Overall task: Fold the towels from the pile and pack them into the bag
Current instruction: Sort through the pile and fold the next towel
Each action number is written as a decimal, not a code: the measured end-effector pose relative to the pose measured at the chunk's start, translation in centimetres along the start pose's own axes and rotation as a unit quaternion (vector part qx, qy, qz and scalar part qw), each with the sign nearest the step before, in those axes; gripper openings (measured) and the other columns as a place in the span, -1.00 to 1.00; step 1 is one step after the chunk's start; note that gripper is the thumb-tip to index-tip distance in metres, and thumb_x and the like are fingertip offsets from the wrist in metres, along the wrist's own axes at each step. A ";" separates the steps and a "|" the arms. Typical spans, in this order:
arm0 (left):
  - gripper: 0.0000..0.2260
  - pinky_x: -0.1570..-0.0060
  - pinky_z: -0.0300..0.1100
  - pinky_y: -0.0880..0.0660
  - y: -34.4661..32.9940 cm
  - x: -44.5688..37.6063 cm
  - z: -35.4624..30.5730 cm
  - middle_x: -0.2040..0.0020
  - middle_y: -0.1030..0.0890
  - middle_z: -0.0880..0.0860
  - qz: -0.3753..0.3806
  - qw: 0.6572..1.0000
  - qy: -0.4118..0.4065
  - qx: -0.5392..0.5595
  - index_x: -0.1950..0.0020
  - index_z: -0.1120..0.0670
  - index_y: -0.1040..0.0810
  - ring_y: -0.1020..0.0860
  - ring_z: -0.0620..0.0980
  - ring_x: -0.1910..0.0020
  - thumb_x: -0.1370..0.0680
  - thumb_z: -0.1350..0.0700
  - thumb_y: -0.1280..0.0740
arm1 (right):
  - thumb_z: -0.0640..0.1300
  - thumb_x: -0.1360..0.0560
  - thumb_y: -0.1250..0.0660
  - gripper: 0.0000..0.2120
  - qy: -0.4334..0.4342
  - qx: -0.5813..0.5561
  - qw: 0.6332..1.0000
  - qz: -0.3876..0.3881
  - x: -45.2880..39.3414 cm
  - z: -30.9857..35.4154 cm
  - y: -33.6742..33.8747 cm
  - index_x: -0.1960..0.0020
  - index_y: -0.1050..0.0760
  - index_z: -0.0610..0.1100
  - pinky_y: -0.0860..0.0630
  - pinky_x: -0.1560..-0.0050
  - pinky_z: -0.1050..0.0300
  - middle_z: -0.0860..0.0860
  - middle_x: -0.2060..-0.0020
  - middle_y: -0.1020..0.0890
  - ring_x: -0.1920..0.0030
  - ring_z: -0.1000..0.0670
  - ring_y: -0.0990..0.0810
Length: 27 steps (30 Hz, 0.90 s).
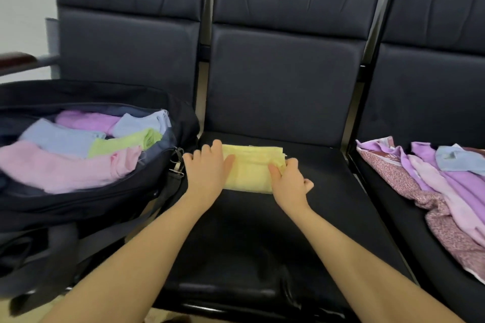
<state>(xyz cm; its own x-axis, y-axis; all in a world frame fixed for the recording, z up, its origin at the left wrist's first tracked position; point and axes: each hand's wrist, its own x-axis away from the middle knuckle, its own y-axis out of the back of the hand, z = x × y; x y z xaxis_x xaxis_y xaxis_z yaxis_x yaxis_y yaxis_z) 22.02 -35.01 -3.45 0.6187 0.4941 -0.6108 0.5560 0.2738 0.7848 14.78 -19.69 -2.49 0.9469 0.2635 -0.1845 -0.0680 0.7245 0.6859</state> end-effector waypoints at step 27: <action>-0.65 -0.03 0.00 -0.23 -7.3 -18.1 28.2 0.08 -0.56 0.14 0.031 0.992 0.098 -0.069 -0.10 0.16 -0.42 -0.44 0.17 0.01 -0.60 -0.13 -0.20 | 0.10 -0.48 -0.36 -0.67 0.349 0.275 0.887 -0.126 -12.1 22.8 -22.0 0.15 -0.58 -0.19 -0.10 -0.10 -0.02 -0.08 0.14 -0.56 0.00 -0.15 -0.47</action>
<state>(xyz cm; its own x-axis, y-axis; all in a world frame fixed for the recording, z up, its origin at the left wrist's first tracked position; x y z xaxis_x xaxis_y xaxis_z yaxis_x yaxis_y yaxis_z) 22.39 -69.27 -1.08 0.5216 0.6608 -0.5397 0.4307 0.3422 0.8351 12.03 -53.36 0.69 0.4728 0.6062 -0.6396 0.4629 0.4467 0.7656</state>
